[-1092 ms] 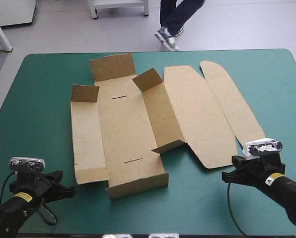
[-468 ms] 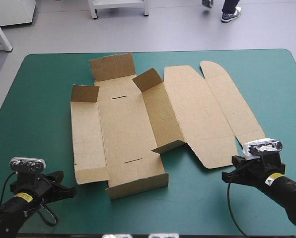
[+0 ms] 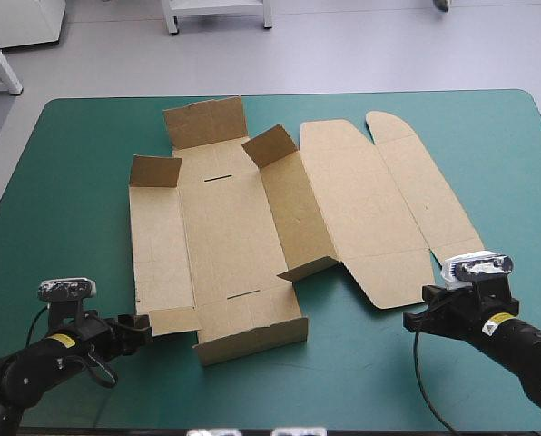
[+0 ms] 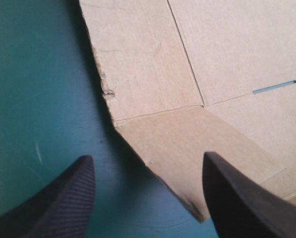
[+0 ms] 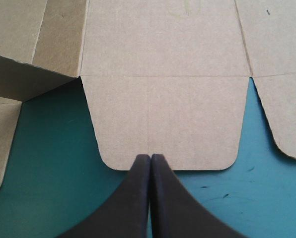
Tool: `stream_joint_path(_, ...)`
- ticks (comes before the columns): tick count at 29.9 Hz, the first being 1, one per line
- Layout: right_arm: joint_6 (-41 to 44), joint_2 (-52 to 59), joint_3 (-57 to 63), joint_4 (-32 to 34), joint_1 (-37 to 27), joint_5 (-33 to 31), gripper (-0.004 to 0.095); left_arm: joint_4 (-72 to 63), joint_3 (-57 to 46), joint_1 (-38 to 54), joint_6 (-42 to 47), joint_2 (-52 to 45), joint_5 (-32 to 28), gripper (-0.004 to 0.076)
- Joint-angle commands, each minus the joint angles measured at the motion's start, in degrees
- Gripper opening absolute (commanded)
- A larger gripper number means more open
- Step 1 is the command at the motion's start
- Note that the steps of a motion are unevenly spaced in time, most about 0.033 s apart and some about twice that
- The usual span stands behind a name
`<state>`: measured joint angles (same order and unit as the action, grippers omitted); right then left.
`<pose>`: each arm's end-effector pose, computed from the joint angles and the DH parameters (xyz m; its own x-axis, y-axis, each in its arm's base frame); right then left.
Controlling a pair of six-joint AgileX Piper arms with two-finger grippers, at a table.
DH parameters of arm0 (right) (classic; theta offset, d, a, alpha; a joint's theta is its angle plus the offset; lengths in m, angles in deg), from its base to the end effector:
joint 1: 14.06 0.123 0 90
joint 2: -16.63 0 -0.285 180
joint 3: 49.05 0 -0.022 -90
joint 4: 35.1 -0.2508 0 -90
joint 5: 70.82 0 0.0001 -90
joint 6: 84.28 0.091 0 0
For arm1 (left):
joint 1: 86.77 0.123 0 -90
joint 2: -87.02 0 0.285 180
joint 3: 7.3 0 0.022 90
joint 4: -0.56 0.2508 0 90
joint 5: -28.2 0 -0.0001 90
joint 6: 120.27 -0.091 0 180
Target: Fold the box
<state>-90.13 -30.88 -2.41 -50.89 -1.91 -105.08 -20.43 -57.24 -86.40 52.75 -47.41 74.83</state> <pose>0.1247 0.0411 0.2823 -0.6304 -0.0072 -0.7762 -0.2488 0.9491 0.1933 0.1086 -0.0230 0.2568 -0.7826 -0.1358 -0.6075 0.0551 0.9570 -0.2848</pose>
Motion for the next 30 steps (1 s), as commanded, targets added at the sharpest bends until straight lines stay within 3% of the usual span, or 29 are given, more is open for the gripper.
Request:
stream_joint_path(1,0.0,-2.13,-5.18,-0.13,-0.07,2.07,-0.0019,-3.73,3.92,0.14,0.48,5.36,-2.88,0.0494)
stream_joint_path(18,-0.53,-10.15,-11.77,0.06,-0.07,0.04,-0.0019,-4.4,22.39,3.34,-2.97,30.3,-1.86,0.0494)
stream_joint_path(27,-0.53,-10.15,-11.77,0.06,-0.07,0.25,-0.0019,-31.86,22.35,24.06,-27.33,35.46,9.52,0.0494)
stream_joint_path(30,-0.53,-10.15,-11.77,-0.21,-0.07,0.25,-0.0019,-34.12,22.35,24.88,-30.96,38.71,12.7,0.0494)
